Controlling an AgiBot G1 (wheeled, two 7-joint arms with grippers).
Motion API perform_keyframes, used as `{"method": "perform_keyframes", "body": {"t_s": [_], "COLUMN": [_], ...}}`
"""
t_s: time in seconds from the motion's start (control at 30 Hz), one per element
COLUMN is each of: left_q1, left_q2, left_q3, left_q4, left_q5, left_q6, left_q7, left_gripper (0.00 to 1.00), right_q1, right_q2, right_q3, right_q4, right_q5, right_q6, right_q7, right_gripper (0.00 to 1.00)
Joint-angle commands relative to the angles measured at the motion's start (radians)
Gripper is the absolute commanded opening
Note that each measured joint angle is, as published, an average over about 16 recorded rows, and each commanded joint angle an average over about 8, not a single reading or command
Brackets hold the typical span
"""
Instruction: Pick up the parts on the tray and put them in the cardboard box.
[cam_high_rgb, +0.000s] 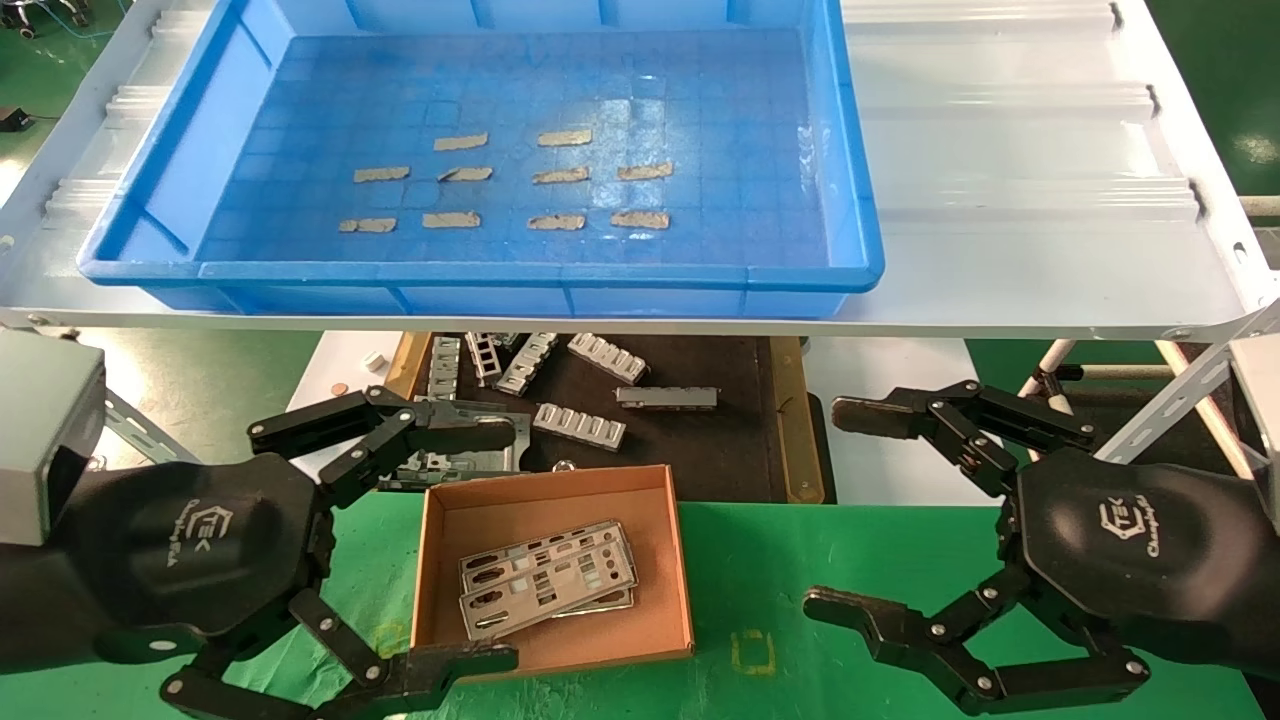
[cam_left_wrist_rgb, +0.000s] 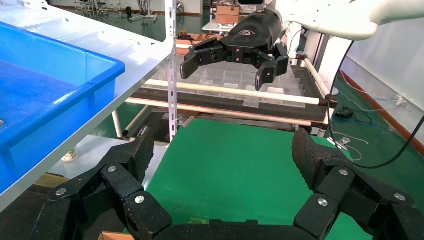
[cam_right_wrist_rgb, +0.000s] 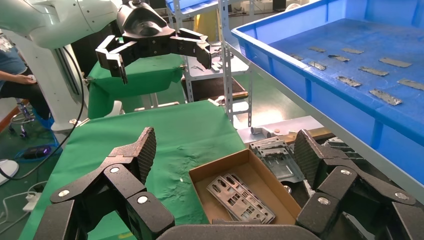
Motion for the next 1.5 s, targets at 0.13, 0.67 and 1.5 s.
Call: {"method": "perform_keyframes", "body": {"t_s": [0.13,0.67,1.5], "left_q1": [0.0,0.0,0.0], "left_q2": [0.0,0.0,0.0], "left_q3": [0.0,0.0,0.0], "left_q4": [0.0,0.0,0.0], "left_q5": [0.0,0.0,0.0], "left_q6": [0.0,0.0,0.0], "left_q7": [0.0,0.0,0.0], "left_gripper": [1.0,1.0,1.0], "right_q1": [0.0,0.0,0.0], "right_q2": [0.0,0.0,0.0], "right_q3": [0.0,0.0,0.0], "right_q4": [0.0,0.0,0.0], "right_q5": [0.0,0.0,0.0], "right_q6": [0.0,0.0,0.0], "right_q7": [0.0,0.0,0.0], "right_gripper": [1.0,1.0,1.0]}}
